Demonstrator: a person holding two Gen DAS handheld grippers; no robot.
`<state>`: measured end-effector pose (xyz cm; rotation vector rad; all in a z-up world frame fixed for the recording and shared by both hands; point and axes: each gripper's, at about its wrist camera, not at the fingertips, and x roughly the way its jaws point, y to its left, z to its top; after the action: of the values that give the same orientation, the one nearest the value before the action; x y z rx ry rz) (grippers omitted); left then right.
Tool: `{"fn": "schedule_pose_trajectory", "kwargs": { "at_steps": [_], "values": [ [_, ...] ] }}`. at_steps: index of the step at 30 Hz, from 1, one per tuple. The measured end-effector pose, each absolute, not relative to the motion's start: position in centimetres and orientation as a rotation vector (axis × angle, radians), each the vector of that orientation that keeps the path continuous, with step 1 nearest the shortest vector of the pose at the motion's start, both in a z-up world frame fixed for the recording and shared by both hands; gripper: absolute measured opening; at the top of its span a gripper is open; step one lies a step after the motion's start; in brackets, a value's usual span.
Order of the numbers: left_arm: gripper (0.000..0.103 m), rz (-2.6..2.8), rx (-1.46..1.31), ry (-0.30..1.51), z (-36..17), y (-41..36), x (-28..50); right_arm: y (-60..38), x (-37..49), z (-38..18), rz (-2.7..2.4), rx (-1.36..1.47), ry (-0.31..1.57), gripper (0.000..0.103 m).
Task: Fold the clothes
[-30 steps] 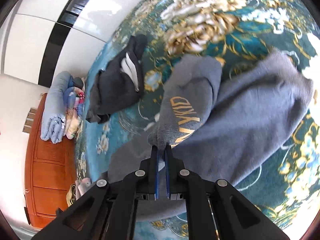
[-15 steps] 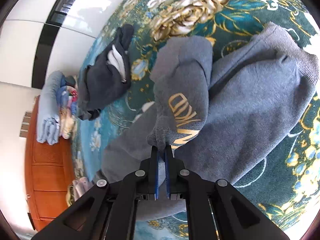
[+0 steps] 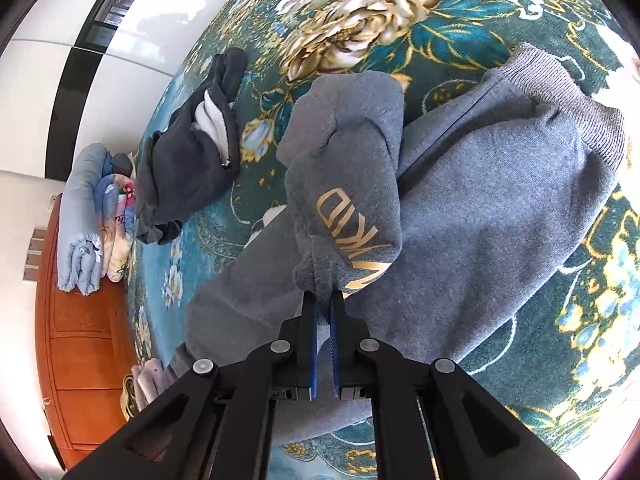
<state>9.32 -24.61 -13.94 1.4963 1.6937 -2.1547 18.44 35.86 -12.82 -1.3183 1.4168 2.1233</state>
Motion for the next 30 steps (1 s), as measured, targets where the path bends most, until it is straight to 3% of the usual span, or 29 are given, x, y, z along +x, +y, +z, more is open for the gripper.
{"fn": "schedule_pose_trajectory", "kwargs": {
  "at_steps": [3,8,10,12,19,27,30],
  "values": [
    [0.066,-2.140,1.507,1.719,-14.5,-24.7,8.4,36.0,18.2,-12.9,2.108,-1.321,1.409,0.006],
    [0.034,-2.133,1.552,1.672,-15.1,-24.2,7.4,36.1,17.8,-13.0,2.086,-1.331,1.393,0.006],
    [0.016,-2.127,1.556,1.648,-15.0,-24.0,7.4,36.0,17.6,-13.0,2.083,-1.336,1.385,0.006],
    [0.011,-2.122,1.559,1.618,-14.8,-23.9,7.4,36.0,17.5,-12.9,2.082,-1.339,1.379,0.006],
    [0.005,-2.146,1.558,1.529,-12.1,-23.2,7.4,35.7,17.2,-12.1,2.103,-1.316,1.376,0.006],
    [0.005,-2.446,1.403,1.439,-2.6,-23.7,8.9,36.4,17.6,-5.2,2.320,-1.093,1.426,0.006],
    [0.005,-2.401,1.439,1.412,-4.4,-24.1,11.5,37.0,18.8,-3.9,2.358,-1.028,1.422,0.005]
  ]
}}
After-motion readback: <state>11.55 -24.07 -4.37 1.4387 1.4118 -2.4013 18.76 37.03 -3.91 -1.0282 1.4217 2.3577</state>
